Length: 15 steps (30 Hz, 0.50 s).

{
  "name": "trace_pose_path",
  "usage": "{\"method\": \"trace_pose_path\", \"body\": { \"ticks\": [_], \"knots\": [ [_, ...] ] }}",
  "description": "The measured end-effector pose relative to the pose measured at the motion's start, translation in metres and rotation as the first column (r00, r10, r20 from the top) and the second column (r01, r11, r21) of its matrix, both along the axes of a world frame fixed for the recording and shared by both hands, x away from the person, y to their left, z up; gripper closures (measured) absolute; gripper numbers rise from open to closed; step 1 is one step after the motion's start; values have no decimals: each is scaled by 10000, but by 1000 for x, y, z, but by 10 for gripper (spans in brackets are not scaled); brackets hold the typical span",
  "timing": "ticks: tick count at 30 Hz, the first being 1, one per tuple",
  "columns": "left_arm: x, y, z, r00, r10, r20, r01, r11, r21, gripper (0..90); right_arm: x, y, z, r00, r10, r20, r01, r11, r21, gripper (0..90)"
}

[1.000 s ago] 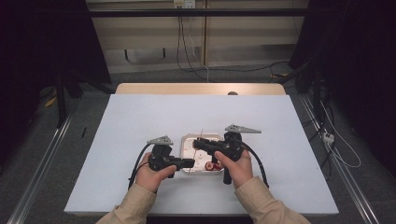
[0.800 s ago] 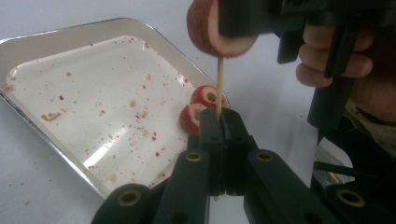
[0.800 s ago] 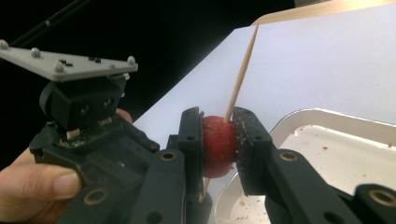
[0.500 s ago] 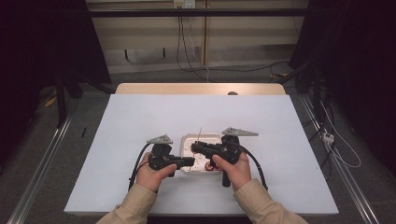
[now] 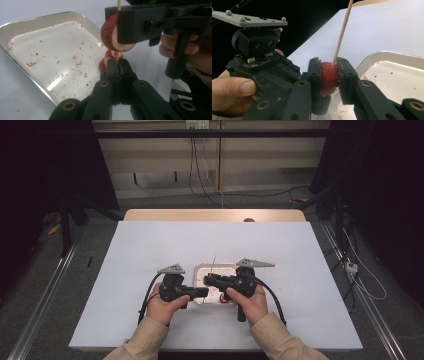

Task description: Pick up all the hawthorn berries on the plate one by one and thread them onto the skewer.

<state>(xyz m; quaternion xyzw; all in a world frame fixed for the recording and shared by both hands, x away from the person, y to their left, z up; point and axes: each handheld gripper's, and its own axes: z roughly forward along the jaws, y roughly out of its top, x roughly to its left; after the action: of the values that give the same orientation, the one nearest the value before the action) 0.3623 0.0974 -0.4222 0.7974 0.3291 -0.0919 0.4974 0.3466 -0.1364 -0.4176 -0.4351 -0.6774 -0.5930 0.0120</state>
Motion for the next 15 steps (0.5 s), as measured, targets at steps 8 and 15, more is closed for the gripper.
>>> {"method": "trace_pose_path", "body": {
  "ticks": [8, 15],
  "knots": [
    [0, 0, 0, 10000, -79, -56, 80, 10000, 30, 897, 0, 1, -1, 10000, 70, 61, -70, 10000, -55, 743],
    [1, 2, 1, 10000, -66, -69, 65, 9999, -93, 897, -1, 2, -2, 10000, 48, 28, -48, 9999, 97, 742]
  ]
}}
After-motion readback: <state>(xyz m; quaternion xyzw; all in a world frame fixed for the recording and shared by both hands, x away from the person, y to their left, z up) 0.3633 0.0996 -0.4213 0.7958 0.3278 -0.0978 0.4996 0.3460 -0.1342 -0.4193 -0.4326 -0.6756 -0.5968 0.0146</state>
